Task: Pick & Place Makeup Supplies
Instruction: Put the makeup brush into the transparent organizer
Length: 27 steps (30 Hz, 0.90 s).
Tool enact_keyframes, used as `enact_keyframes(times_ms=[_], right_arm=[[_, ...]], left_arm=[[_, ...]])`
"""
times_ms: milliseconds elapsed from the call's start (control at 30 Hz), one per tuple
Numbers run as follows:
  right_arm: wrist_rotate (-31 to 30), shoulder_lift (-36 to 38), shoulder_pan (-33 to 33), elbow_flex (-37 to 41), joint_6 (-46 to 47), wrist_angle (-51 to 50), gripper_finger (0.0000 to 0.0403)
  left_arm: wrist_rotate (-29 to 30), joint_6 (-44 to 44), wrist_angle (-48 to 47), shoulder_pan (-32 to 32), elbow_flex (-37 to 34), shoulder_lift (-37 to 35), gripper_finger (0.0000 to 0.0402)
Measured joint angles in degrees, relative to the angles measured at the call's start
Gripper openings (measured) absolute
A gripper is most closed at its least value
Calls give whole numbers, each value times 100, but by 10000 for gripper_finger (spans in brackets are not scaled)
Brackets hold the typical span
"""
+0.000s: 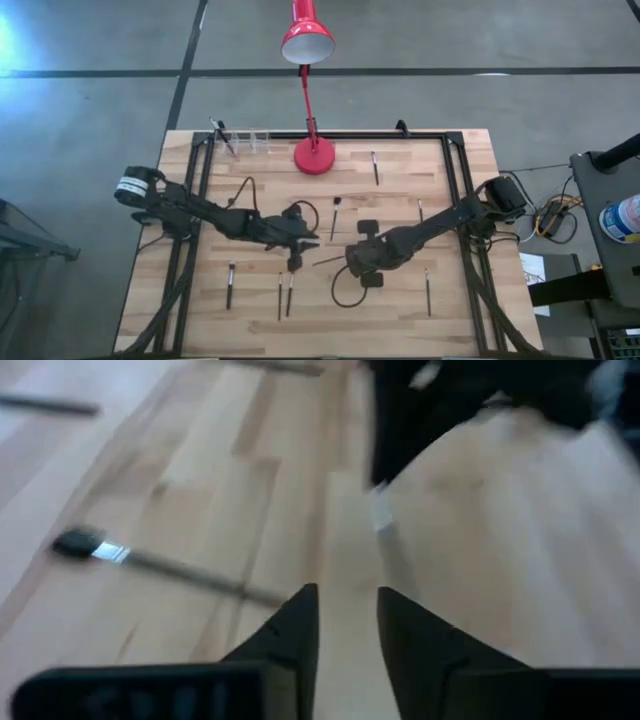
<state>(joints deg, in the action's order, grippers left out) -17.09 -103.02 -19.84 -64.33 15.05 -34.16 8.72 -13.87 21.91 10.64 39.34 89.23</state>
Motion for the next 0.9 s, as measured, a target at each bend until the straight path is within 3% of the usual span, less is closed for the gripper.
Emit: enact_keyframes(times_ms=[133,400,900], right_arm=[[-259,31,-4,4,0,5,8],[-584,52,-4,-111,-13,35,8],[-900,66,-4,-880,-608,18,8]], left_arm=[[-538,-265,-7,55,241,82,121],[-567,-679,-192,72,458,351,127],[-574,-570,-297,53,1013,956,126]])
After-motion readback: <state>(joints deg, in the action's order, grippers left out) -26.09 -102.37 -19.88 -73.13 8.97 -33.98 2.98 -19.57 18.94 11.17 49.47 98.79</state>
